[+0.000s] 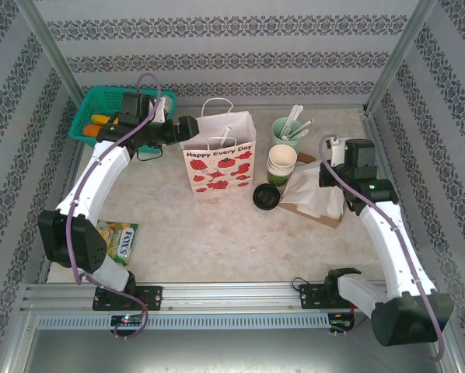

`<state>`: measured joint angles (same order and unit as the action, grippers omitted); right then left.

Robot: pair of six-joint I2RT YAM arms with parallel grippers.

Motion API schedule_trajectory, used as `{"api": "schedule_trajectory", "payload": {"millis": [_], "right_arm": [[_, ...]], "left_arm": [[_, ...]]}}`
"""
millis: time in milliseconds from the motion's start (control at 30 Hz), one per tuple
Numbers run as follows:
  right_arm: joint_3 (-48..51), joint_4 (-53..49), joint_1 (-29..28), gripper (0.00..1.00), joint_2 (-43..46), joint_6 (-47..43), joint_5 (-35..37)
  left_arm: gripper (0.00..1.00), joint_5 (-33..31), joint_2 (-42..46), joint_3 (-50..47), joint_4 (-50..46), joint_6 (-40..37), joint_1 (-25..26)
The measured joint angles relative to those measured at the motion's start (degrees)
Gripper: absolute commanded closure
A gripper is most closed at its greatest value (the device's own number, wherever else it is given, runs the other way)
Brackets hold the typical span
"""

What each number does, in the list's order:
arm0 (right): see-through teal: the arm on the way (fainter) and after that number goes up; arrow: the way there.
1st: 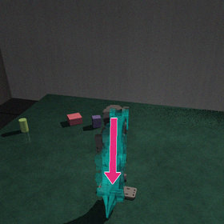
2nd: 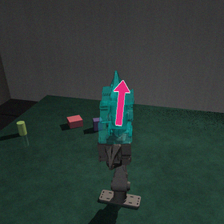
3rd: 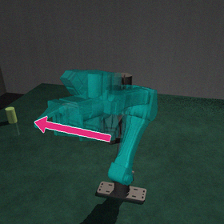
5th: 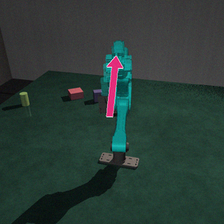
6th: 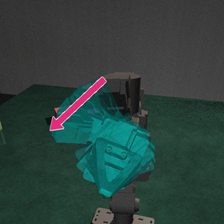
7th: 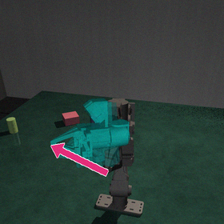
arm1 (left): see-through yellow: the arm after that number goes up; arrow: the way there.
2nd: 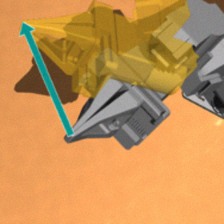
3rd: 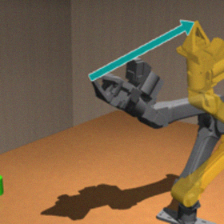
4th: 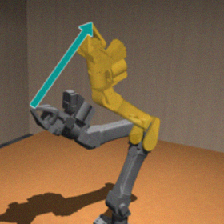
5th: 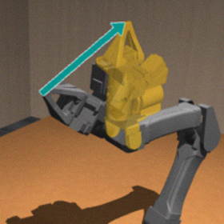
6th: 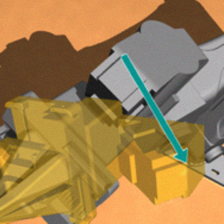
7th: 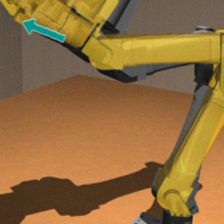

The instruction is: Pack the takeout coffee

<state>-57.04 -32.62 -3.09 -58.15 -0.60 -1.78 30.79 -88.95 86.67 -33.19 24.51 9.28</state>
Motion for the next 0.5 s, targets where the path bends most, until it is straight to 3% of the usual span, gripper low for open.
{"api": "schedule_trajectory", "payload": {"millis": [233, 500], "right_arm": [[-5.18, 3.74, -0.02, 1.0, 5.57, 6.62, 0.02], [-17.51, 4.0, -1.92, 1.0, 2.19, 12.13, -11.32]], "left_arm": [[0.0, 0.24, 7.23, -5.64, 6.95, -0.33, 0.02], [0.0, 2.84, 14.36, -8.9, 13.57, -10.16, 4.11]]}}
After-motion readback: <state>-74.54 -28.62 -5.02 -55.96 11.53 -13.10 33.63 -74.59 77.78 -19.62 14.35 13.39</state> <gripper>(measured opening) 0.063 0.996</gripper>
